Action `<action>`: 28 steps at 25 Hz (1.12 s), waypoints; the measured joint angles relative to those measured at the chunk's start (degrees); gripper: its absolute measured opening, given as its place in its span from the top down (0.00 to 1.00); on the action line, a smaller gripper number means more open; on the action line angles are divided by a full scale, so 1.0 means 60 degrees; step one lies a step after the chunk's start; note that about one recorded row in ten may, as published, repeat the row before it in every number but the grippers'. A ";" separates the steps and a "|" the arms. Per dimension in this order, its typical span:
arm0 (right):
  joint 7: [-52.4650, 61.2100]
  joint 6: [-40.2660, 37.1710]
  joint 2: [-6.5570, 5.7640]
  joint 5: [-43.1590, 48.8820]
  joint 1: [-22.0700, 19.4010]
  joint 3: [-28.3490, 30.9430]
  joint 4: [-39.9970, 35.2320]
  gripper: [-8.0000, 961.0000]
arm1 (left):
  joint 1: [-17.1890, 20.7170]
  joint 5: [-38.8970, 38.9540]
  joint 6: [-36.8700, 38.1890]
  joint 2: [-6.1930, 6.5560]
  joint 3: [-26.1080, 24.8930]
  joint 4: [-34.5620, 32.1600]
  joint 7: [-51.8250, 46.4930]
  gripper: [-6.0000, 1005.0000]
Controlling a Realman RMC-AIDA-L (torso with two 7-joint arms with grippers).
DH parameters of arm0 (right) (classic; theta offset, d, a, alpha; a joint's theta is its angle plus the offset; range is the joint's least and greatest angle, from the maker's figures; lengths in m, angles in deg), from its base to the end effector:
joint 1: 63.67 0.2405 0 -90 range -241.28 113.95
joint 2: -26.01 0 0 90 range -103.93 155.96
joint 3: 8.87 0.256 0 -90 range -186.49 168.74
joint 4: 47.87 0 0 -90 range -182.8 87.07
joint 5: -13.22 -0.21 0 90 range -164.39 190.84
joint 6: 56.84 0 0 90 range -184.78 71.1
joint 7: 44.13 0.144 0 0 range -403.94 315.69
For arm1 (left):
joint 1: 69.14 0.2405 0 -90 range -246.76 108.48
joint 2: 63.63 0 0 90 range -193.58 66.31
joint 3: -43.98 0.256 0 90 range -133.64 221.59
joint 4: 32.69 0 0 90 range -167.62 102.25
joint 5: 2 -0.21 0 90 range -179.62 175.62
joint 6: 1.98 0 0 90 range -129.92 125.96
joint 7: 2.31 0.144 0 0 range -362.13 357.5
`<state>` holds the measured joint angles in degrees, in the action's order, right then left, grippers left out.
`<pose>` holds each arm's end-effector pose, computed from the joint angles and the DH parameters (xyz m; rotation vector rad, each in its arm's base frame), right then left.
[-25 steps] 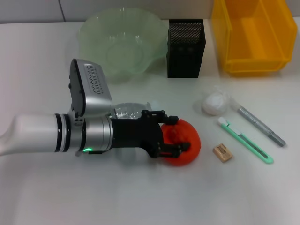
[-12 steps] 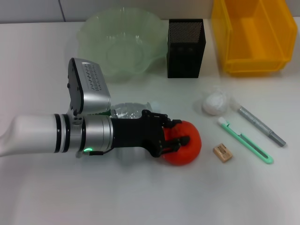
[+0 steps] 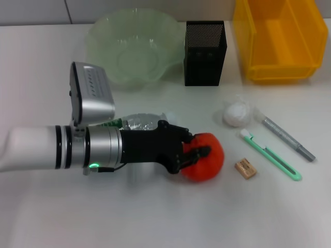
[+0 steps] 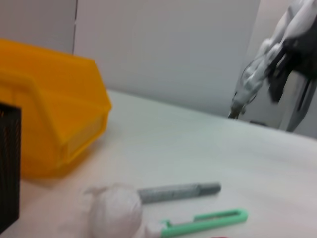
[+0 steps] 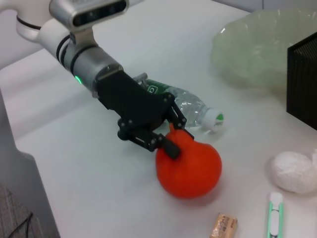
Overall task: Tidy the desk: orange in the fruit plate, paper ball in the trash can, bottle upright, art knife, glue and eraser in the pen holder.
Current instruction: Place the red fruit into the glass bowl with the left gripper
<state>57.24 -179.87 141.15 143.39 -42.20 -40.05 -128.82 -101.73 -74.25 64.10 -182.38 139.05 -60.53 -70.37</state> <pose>0.2676 0.2555 0.1381 -2.8393 0.7268 0.1497 -0.2139 0.3137 -0.1097 -2.9237 -0.4146 -0.6379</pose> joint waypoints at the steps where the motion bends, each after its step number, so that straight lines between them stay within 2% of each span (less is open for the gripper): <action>1: -0.0044 0.0009 0.0013 -0.0003 -0.0004 0.0000 0.0025 0.13 | 0.0032 -0.0004 0.0160 0.0020 -0.0061 -0.0110 -0.0126 0.69; 6: -0.0315 0.0047 0.0085 -0.0043 -0.0015 0.0017 0.0384 0.13 | 0.0226 -0.0084 0.0888 0.0214 -0.0932 -0.1033 -0.0974 0.76; 9: -0.0711 0.0097 0.0191 -0.0065 0.0007 0.0089 0.0768 0.13 | 0.0302 -0.0094 0.0930 0.0440 -0.1964 -0.1793 -0.1636 0.78; 12: -0.0836 0.0155 0.0231 -0.0069 0.0023 0.0095 0.0939 0.13 | 0.0219 -0.0175 0.0800 0.0463 -0.2469 -0.1932 -0.1794 0.82; 14: -0.0975 0.0248 0.0270 -0.0079 0.0086 0.0088 0.1153 0.13 | -0.0033 -0.0670 0.0073 0.0351 -0.3161 -0.2063 -0.2040 0.83; 15: -0.0975 0.0248 0.0270 -0.0079 0.0086 0.0088 0.1153 0.13 | -0.0033 -0.0670 0.0073 0.0351 -0.3161 -0.2063 -0.2040 0.84; 17: -0.1133 0.0387 0.0345 -0.0095 0.0166 0.0056 0.1380 0.13 | -0.0396 -0.1246 -0.1273 0.0150 -0.3389 -0.2067 -0.2305 0.84; 18: -0.1210 0.0428 0.0374 -0.0098 0.0200 0.0066 0.1468 0.13 | -0.0396 -0.1246 -0.1273 0.0150 -0.3389 -0.2067 -0.2305 0.85; 20: -0.1360 0.0543 0.0453 -0.0100 0.0341 0.0050 0.1771 0.13 | -0.0717 -0.1523 -0.2377 0.0028 -0.3314 -0.2034 -0.2547 0.86; 21: -0.1360 0.0543 0.0453 -0.0100 0.0341 0.0050 0.1771 0.13 | -0.0717 -0.1523 -0.2377 0.0028 -0.3314 -0.2034 -0.2547 0.86; 22: -0.1367 0.0564 0.0466 -0.0100 0.0369 0.0032 0.1836 0.13 | -0.0911 -0.1585 -0.3270 -0.0008 -0.3197 -0.2027 -0.2944 0.87; 27: -0.1420 0.0624 0.0483 -0.0100 0.0448 0.0000 0.2031 0.13 | -0.0989 -0.1577 -0.3826 -0.0013 -0.3116 -0.2022 -0.3189 0.89; 28: -0.1442 0.0643 0.0486 -0.0100 0.0449 0.0000 0.2043 0.13 | -0.1026 -0.1551 -0.4579 -0.0014 -0.3086 -0.2024 -0.3333 0.90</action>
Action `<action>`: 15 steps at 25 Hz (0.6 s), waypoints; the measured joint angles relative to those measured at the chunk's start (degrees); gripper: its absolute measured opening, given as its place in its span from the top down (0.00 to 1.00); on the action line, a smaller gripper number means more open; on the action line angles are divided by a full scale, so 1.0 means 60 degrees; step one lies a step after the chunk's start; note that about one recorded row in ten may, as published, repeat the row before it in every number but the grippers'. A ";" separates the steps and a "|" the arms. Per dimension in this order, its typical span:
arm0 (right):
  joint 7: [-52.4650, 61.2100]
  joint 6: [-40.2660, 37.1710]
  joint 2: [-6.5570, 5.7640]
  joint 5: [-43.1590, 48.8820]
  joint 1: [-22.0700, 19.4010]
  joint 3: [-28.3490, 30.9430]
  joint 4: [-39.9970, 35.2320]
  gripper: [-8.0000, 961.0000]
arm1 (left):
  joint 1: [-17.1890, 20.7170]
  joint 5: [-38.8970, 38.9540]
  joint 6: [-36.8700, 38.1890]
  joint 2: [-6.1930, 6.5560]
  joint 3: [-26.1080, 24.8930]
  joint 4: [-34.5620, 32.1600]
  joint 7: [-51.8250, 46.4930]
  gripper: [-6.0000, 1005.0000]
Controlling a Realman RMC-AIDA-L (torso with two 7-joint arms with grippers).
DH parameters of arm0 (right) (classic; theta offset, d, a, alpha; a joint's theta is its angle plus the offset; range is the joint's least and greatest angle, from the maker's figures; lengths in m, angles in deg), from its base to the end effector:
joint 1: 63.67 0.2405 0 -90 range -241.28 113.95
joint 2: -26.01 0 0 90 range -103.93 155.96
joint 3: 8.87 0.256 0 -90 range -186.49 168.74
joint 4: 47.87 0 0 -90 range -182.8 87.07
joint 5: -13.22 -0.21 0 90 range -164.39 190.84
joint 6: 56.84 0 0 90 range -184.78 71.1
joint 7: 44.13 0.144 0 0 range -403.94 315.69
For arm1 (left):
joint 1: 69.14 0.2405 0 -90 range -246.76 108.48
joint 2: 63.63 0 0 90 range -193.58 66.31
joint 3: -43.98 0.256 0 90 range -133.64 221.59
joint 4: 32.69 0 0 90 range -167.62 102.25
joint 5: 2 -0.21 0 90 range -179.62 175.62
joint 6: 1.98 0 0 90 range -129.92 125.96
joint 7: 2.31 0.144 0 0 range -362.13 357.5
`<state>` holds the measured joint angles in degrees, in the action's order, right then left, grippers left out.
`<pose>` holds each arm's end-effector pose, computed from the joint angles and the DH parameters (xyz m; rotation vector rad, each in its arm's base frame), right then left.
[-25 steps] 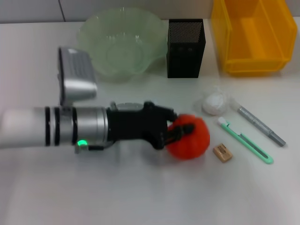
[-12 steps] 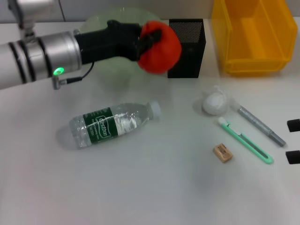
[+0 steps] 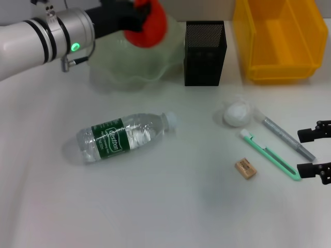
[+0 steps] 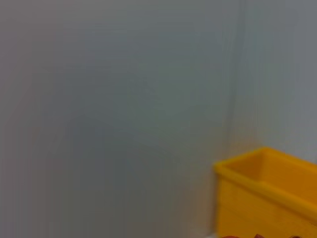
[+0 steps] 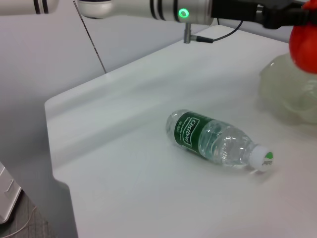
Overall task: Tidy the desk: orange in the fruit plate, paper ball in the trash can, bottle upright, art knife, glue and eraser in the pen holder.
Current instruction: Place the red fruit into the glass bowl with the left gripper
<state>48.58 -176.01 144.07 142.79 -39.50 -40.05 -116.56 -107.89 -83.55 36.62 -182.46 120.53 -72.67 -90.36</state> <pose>0.2673 0.2682 0.0932 -2.9340 0.6420 0.3711 -0.1792 0.4414 -0.0295 -2.2987 -0.6351 -0.6041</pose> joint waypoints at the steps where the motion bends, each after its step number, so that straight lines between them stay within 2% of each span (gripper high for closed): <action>1: -0.0032 0.0057 0.0008 -0.0005 0.0003 -0.0003 0.0015 0.13 | -0.0013 0.0000 -0.0320 0.0001 0.0000 -0.0001 -0.0039 0.90; 6: -0.0050 0.0183 0.0012 -0.0005 0.0002 -0.0005 0.0032 0.13 | -0.0122 -0.0099 -0.0846 0.0018 0.0010 0.0069 -0.0080 0.93; 15: -0.0149 0.0282 0.0110 -0.0006 0.0007 -0.0006 0.0038 0.13 | -0.0123 -0.0154 -0.1450 0.0033 0.0006 0.0092 -0.0203 0.86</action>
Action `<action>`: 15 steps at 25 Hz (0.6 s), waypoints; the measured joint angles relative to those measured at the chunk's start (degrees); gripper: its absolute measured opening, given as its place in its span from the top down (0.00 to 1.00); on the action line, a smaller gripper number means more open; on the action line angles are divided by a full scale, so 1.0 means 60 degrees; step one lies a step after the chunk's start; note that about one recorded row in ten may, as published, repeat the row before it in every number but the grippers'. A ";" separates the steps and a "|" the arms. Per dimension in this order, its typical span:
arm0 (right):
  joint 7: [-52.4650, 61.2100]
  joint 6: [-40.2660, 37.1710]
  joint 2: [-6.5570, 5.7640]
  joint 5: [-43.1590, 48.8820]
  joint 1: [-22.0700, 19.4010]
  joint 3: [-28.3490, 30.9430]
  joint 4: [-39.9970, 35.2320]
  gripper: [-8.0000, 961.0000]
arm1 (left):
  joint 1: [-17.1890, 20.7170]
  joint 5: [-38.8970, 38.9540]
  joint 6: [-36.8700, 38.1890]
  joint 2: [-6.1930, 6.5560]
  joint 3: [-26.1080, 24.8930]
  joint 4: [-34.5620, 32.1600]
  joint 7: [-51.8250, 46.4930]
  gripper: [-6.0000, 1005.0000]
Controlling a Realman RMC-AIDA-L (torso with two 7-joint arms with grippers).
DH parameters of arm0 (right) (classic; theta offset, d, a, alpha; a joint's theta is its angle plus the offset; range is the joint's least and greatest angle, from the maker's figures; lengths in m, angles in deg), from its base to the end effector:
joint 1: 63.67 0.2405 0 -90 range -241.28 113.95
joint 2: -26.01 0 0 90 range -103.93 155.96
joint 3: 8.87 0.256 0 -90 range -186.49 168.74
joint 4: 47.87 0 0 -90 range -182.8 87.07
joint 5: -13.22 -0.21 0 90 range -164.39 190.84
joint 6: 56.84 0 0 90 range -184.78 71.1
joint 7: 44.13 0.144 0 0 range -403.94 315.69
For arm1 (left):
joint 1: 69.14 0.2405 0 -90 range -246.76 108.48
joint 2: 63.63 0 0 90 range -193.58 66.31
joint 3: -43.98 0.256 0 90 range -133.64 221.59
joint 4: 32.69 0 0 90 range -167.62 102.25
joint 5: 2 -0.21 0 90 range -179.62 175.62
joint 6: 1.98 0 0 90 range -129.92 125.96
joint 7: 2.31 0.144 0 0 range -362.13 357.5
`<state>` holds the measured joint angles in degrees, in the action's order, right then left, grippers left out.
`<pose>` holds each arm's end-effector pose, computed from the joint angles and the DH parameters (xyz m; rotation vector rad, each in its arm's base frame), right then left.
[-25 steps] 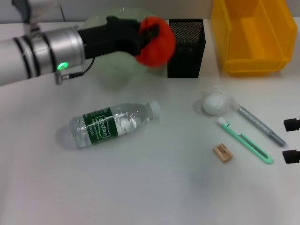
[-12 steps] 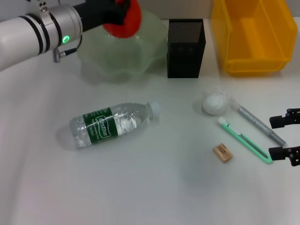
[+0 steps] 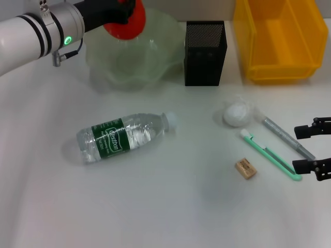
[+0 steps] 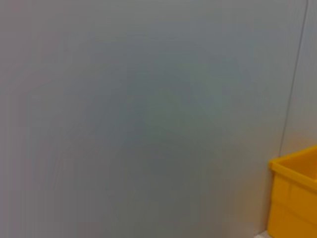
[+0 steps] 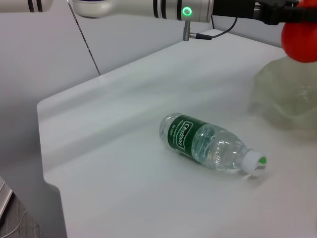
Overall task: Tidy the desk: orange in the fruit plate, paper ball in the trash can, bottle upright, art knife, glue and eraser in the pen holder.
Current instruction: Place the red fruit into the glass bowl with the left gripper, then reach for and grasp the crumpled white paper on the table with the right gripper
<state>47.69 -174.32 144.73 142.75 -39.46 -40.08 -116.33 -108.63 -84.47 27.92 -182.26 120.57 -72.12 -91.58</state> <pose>0.2673 0.2715 0.0888 -2.9154 0.6241 0.3771 -0.1913 0.4562 -0.0192 -2.1669 -0.6667 -0.5244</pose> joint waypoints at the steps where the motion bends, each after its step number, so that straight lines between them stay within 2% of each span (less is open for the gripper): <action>1: -0.0020 0.0000 0.0017 0.0000 0.0000 0.0001 0.0000 0.13 | -0.0001 -0.0002 -0.0122 -0.0006 0.0002 0.0000 -0.0004 0.84; 9: -0.0134 -0.0002 0.0036 0.0000 -0.0028 0.0040 0.0009 0.13 | 0.0037 -0.0010 -0.0231 0.0001 0.0009 0.0007 0.0041 0.67; 15: -0.0140 0.0050 0.0035 -0.0037 0.0009 0.0006 0.0098 0.13 | 0.0161 -0.0007 -0.0090 0.0020 -0.0059 -0.0003 0.0054 0.40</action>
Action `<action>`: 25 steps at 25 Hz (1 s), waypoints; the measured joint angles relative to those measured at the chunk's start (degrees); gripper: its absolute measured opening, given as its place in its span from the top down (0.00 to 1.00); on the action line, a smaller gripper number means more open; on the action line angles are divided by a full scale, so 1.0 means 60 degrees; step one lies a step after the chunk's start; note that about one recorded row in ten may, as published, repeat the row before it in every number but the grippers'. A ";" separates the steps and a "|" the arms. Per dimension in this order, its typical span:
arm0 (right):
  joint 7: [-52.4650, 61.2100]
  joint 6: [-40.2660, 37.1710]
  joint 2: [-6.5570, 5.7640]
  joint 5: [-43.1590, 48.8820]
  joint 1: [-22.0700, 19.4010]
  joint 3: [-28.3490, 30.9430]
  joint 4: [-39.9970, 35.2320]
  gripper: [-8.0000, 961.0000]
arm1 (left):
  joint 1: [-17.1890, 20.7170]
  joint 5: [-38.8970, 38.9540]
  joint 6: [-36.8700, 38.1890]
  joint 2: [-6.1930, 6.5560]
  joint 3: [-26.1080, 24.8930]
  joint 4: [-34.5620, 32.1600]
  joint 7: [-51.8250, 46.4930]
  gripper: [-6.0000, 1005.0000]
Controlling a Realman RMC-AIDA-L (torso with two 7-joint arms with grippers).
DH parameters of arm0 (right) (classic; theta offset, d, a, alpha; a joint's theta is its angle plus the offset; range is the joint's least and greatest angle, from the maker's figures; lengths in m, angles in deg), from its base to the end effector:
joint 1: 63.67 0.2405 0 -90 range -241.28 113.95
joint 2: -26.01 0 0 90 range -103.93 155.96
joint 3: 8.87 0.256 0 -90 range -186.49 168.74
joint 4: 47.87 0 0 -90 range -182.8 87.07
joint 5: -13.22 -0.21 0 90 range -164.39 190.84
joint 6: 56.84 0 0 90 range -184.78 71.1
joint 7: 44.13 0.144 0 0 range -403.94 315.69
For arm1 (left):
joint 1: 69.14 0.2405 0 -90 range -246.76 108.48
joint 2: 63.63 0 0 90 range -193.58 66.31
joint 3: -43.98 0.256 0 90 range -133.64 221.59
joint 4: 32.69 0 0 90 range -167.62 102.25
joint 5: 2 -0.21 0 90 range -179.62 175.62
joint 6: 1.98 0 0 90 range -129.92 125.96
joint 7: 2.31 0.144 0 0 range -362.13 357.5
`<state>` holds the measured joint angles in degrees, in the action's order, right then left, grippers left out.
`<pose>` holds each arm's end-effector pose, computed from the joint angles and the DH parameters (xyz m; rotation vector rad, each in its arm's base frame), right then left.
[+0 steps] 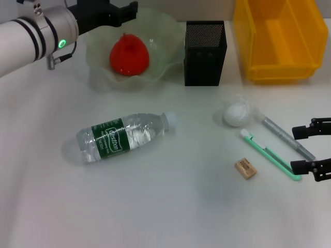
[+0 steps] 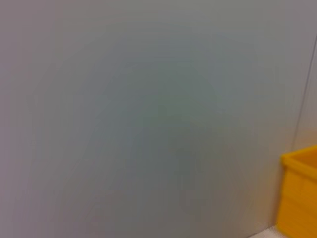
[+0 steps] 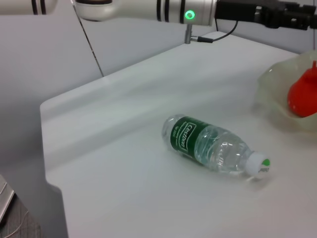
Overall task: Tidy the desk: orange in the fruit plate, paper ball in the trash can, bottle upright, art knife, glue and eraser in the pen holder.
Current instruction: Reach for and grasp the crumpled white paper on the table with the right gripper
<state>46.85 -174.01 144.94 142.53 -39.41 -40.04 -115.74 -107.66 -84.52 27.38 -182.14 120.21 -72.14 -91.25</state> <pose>0.2671 0.2719 0.0863 -2.9170 0.6093 0.3919 -0.2007 0.4545 -0.0162 -2.1456 -0.6803 -0.5092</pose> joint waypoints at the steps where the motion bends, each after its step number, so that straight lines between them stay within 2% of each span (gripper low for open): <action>1: 0.0000 0.0039 -0.0001 -0.0064 0.0005 0.0001 -0.0003 0.13 | 0.0222 0.0044 0.0430 0.0018 -0.0058 -0.0200 0.0036 0.37; 4: 0.0003 0.0110 -0.0002 -0.0248 0.0022 -0.0003 -0.0084 0.13 | 0.0415 0.0066 0.0851 0.0022 -0.0155 -0.0424 0.0097 0.25; 5: 0.0066 0.0137 -0.0003 -0.0322 0.0056 -0.0006 -0.0171 0.13 | 0.0877 0.0102 0.2029 0.0018 -0.0458 -0.0986 0.0304 0.21; 7: 0.0350 0.0155 -0.0002 -0.0379 0.0157 -0.0067 -0.0461 0.13 | 0.0877 0.0102 0.2029 0.0018 -0.0458 -0.0986 0.0304 0.20; 8: 0.0529 0.0159 -0.0003 -0.0387 0.0201 -0.0150 -0.0665 0.13 | 0.1640 0.0089 0.4859 0.0105 -0.1012 -0.1817 0.0500 0.19; 10: 0.1009 0.0174 0.0004 -0.0406 0.0299 -0.0478 -0.1284 0.13 | 0.1998 0.0065 0.6513 0.0250 -0.1446 -0.1932 0.0469 0.17; 11: 0.1712 0.0237 0.0017 -0.0405 0.0420 -0.1000 -0.1973 0.13 | 0.2203 0.0042 0.7531 0.0362 -0.1760 -0.1901 0.0455 0.16; 12: 0.1712 0.0237 0.0017 -0.0405 0.0420 -0.1000 -0.1973 0.13 | 0.2203 0.0042 0.7531 0.0362 -0.1760 -0.1901 0.0455 0.16; 15: 0.3226 0.0442 -0.0019 -0.0099 0.0785 -0.2127 -0.3110 0.13 | 0.2654 0.0006 0.9147 0.0550 -0.2250 -0.1759 0.0531 0.16; 16: 0.3989 0.0547 -0.0042 0.0395 0.1080 -0.2783 -0.3565 0.13 | 0.2935 -0.0017 0.9625 0.0630 -0.2360 -0.1750 0.0691 0.16; 17: 0.3989 0.0547 -0.0042 0.0395 0.1080 -0.2783 -0.3565 0.13 | 0.2935 -0.0017 0.9625 0.0630 -0.2360 -0.1750 0.0691 0.16; 18: 0.4754 0.0704 -0.0036 0.1146 0.1520 -0.3500 -0.3834 0.13 | 0.3078 -0.0050 0.9838 0.0671 -0.2383 -0.1749 0.0797 0.16; 20: 0.5062 0.0772 -0.0024 0.1484 0.1720 -0.3813 -0.3872 0.13 | 0.3295 -0.0151 1.0216 0.0748 -0.2394 -0.1742 0.0980 0.16; 21: 0.5770 0.0982 -0.0010 0.2376 0.2294 -0.4648 -0.3614 0.13 | 0.3453 -0.0277 1.0664 0.0807 -0.2406 -0.1731 0.1117 0.16; 22: 0.5770 0.0982 -0.0010 0.2376 0.2294 -0.4648 -0.3614 0.13 | 0.3453 -0.0277 1.0664 0.0807 -0.2406 -0.1731 0.1117 0.16; 25: 0.6714 0.1320 0.0008 0.3476 0.3047 -0.5692 -0.2846 0.13 | 0.3572 -0.0496 1.1196 0.0836 -0.2443 -0.1714 0.1233 0.16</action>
<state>87.13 -166.10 144.99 163.38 -21.13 -74.20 -132.81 -86.23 -87.49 94.56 -177.13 105.55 -82.42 -83.86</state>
